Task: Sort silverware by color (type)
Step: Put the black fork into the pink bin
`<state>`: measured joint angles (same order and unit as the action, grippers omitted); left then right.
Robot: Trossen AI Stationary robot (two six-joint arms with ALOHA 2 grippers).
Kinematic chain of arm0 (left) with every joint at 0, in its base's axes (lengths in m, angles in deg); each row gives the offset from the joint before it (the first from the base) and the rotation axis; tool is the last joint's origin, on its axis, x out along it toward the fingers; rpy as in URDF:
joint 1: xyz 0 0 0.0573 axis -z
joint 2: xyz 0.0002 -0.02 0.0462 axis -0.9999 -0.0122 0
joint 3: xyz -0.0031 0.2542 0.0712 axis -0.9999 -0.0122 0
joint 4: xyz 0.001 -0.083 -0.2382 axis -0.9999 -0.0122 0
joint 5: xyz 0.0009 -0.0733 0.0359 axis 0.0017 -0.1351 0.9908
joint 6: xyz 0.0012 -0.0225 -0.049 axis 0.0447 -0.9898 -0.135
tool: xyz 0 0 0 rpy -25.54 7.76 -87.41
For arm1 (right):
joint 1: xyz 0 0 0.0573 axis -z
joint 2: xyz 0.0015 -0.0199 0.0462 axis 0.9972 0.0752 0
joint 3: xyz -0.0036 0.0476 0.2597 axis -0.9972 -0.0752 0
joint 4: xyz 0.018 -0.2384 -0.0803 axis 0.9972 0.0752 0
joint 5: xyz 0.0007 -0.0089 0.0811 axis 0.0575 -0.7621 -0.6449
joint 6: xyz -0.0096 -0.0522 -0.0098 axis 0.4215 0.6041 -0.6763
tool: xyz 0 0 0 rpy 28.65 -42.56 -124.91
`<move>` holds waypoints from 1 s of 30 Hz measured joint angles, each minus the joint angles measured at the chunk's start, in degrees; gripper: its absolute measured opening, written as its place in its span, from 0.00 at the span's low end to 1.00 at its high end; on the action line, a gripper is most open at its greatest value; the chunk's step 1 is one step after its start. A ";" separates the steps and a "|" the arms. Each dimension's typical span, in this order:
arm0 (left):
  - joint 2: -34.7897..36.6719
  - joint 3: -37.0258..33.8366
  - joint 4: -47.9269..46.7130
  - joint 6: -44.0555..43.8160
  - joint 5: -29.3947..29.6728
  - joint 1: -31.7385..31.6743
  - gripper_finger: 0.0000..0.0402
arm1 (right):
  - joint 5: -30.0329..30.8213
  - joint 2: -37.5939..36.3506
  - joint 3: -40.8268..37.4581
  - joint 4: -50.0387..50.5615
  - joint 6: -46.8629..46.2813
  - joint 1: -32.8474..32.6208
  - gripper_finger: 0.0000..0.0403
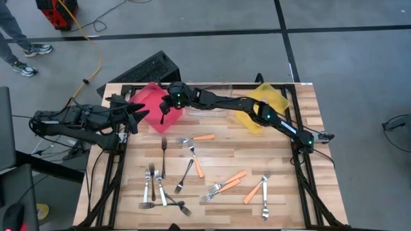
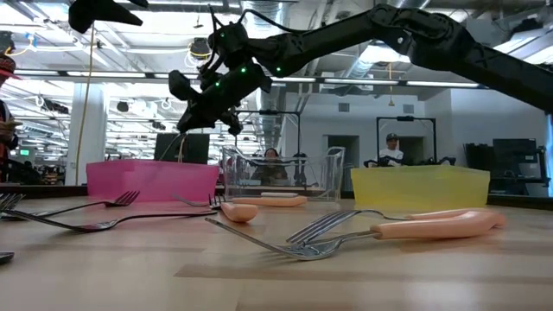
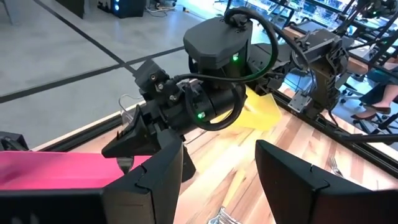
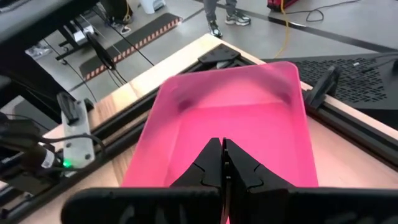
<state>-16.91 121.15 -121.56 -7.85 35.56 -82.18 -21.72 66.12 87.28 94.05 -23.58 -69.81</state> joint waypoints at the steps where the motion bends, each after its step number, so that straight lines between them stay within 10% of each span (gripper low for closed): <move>1: 0.00 0.00 0.00 0.00 0.00 0.00 0.46 | -0.02 -0.02 0.00 -0.11 0.00 0.00 0.05; 30: -0.02 -0.02 -1.16 -1.14 -0.09 0.00 0.46 | 1.84 2.47 -0.72 -2.70 1.41 -0.90 0.06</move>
<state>-16.93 121.13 -122.73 -8.99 35.48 -82.18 -19.88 68.59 86.56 91.35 -22.17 -70.71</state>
